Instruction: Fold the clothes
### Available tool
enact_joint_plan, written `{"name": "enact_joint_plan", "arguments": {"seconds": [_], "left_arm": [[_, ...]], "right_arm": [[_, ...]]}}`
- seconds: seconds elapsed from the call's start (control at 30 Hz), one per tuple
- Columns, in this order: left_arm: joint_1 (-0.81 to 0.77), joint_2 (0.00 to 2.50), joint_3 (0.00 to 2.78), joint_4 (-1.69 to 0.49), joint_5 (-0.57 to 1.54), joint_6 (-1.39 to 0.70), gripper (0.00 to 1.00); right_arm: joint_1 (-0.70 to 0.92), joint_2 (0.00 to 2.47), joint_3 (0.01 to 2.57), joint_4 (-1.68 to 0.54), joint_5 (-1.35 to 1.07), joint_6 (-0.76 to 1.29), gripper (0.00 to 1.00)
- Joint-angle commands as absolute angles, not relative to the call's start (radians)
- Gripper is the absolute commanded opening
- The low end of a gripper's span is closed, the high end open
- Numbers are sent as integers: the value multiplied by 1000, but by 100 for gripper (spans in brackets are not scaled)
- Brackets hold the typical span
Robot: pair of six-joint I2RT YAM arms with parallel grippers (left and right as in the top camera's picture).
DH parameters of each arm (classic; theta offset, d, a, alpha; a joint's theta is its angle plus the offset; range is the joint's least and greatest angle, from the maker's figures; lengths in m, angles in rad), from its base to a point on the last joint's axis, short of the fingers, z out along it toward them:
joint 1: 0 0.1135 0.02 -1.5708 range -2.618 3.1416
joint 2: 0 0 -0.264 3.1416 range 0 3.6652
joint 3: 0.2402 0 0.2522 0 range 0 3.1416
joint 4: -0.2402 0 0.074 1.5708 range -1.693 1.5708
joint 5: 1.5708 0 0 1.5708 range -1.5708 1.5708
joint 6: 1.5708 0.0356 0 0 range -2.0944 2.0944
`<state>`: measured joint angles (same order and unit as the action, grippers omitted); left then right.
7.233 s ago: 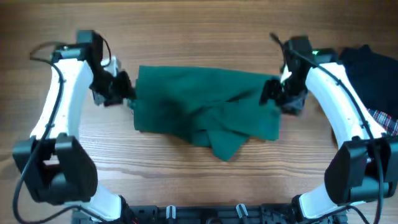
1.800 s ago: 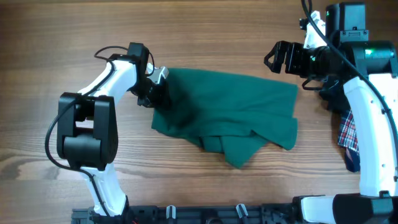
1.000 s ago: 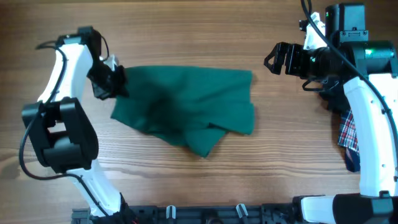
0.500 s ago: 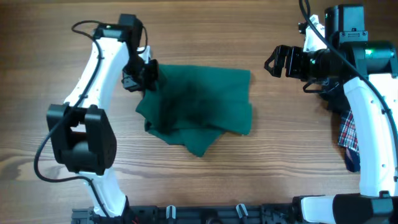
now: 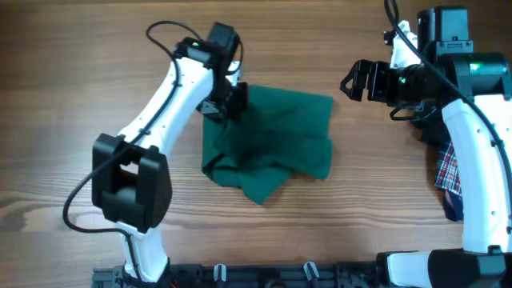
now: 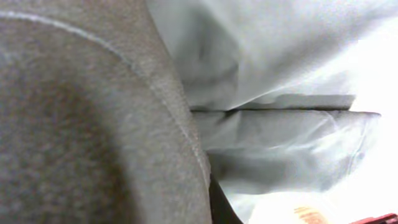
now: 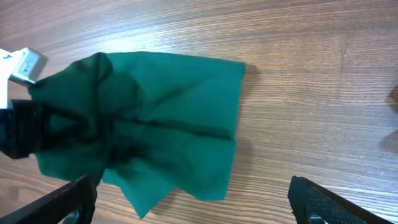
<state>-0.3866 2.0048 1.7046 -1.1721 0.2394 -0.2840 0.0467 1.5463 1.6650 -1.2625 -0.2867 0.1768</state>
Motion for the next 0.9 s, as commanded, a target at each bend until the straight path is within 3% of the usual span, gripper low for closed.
{"name": "enact_joint_plan", "arguments": {"seconds": [0.0,0.27,0.57,0.87], "left_arm": [[-454,1984,1720,-1162,189,-342,4],[-484,1975,1785,-1181,50,-382,4],[-570,1969,1919,-1223,86,-349,4],[-706,1979,1918,-1181,85,-356,4]], "right_arm": [[41,1532,1675,-1266,-253,160,100],[40,1538,1646,-1291,25,344,100],[-118,1547,1619,-1280,-6,318,100],[-130,1549,1540,-1259,-47,288,100]]}}
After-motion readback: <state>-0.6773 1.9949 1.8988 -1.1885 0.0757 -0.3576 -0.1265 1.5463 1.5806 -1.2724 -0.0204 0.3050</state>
